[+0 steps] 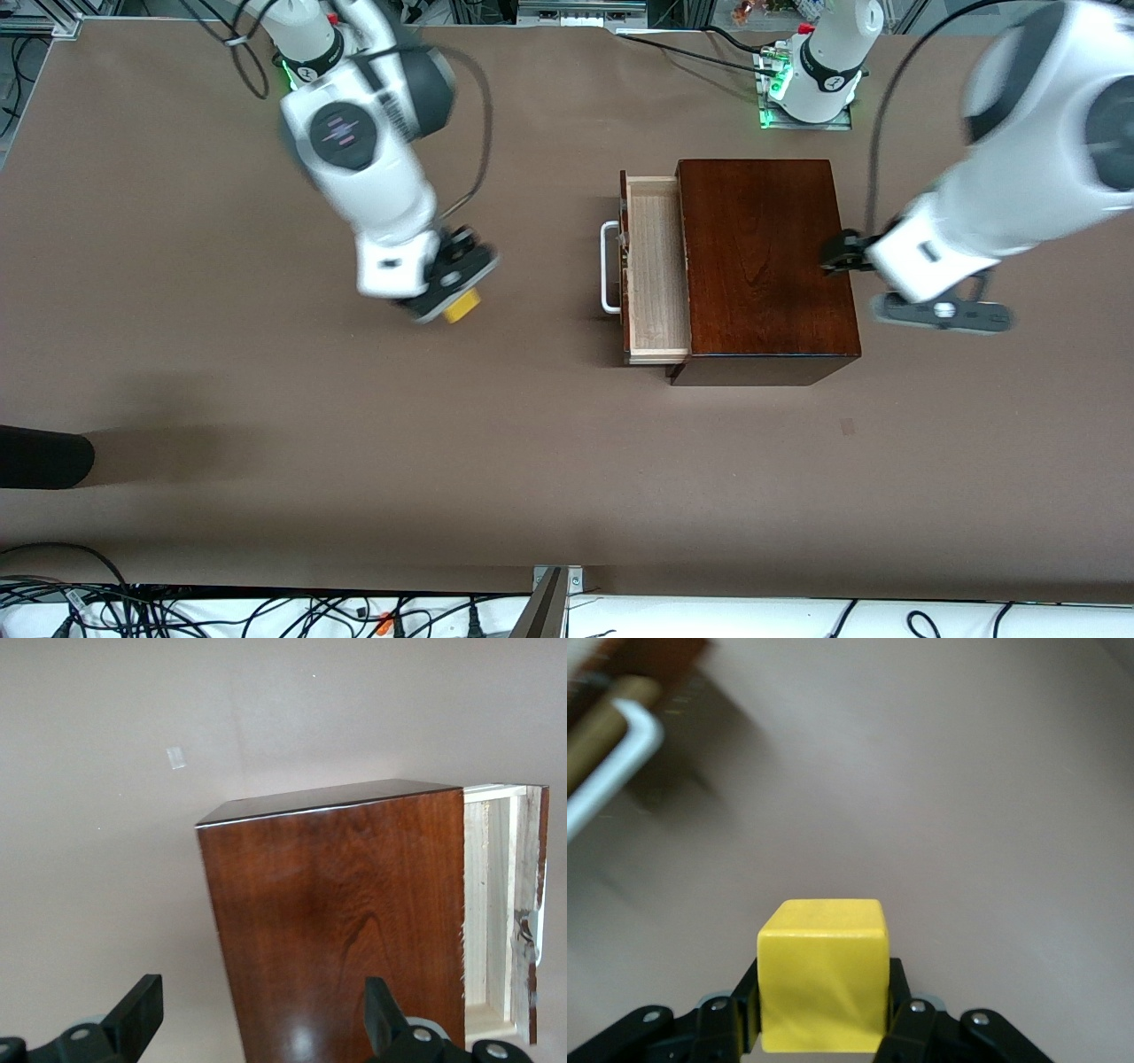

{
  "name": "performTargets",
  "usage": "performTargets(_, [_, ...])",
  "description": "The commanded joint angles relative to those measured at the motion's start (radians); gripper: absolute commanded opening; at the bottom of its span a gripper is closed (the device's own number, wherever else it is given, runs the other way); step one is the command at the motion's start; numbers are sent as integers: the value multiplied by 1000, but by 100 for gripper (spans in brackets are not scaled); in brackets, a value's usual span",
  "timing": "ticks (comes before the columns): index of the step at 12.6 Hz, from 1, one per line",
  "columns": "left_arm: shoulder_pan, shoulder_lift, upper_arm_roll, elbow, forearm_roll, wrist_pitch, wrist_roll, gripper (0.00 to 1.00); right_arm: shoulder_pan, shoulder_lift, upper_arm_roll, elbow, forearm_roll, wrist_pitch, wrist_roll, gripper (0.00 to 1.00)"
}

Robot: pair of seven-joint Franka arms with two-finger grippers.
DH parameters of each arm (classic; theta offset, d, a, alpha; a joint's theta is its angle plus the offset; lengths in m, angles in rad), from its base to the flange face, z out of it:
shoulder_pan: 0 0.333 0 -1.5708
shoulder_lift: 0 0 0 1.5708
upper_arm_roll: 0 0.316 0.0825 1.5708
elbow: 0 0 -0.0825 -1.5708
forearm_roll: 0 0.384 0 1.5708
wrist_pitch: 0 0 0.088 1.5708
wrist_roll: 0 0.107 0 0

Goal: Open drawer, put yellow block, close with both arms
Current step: 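Carry the yellow cube over the drawer while the left gripper withdraws, then lower the yellow cube into the drawer and open the right gripper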

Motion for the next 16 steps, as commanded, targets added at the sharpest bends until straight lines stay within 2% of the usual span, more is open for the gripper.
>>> performTargets(1, [-58,-152,145,-153,-36,23,59,100,127,65,-9,93,-103,-56,6,26])
performTargets(2, [-110,-204,239,-216,-45,51,62,100,202,98,-9,154,-140,-88,8,26])
performTargets(3, [-150,-239,299,-259,-89,63,81,100,263,141,-11,224,-154,-137,9,26])
performTargets(5, [-210,-282,402,-315,-105,100,163,100,353,244,-12,421,-167,-231,5,26])
performTargets(6, [-233,-302,428,-350,-93,137,183,100,386,279,-12,491,-167,-250,2,26])
performTargets(8, [-229,-376,451,-464,-94,297,174,100,426,319,-15,544,-167,-234,2,26])
performTargets(9, [-221,-390,453,-485,-93,315,170,100,434,332,-15,552,-176,-215,0,26])
performTargets(11, [-201,-363,454,-424,-93,197,153,100,460,347,-14,552,-217,-178,-24,25])
performTargets(16, [-201,-355,448,-413,-93,197,164,100,490,419,-15,556,-280,-110,-84,25])
